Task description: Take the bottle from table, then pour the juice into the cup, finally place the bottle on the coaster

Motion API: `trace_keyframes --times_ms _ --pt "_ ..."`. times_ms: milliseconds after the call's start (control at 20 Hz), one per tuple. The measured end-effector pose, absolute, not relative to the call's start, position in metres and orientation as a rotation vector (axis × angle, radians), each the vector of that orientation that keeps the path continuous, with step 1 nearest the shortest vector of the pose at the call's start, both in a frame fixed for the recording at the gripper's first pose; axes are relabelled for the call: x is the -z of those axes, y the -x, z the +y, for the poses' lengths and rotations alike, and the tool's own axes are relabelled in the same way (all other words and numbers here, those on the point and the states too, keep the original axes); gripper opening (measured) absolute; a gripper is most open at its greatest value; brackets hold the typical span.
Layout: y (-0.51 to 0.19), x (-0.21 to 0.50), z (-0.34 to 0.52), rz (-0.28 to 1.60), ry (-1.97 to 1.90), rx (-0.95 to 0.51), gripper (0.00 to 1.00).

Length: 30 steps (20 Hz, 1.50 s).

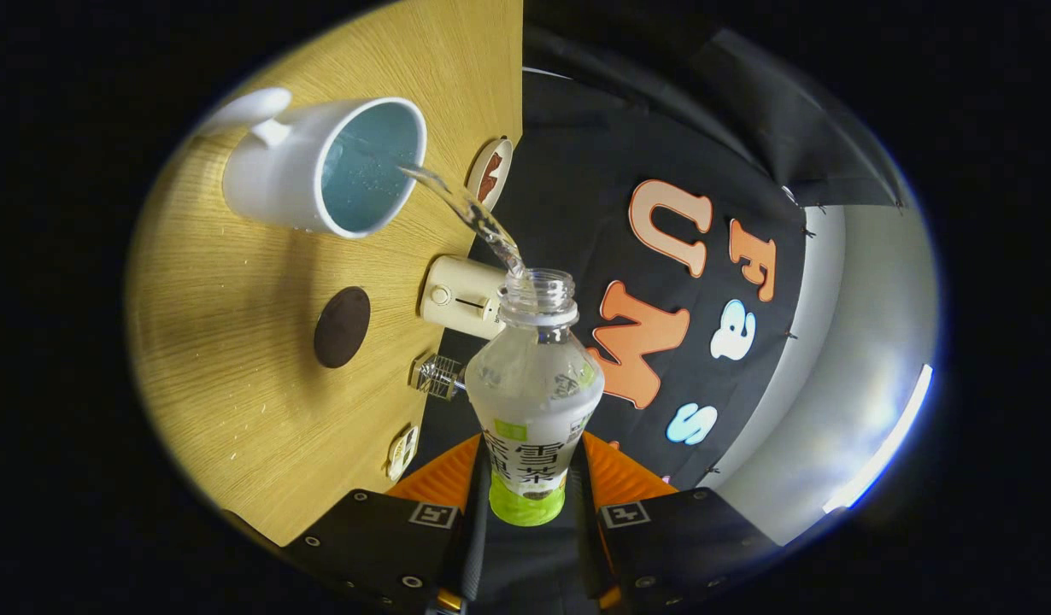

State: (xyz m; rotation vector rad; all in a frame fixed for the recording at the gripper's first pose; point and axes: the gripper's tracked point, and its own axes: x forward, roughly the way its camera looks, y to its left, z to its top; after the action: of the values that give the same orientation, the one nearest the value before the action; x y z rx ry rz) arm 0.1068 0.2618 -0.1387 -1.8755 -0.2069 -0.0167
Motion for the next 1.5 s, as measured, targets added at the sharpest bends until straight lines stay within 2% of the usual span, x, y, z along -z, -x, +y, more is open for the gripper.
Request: trace_keyframes --times_ms 1500 --pt "-0.1094 0.1345 0.2699 -0.208 2.004 -0.017 0.46"
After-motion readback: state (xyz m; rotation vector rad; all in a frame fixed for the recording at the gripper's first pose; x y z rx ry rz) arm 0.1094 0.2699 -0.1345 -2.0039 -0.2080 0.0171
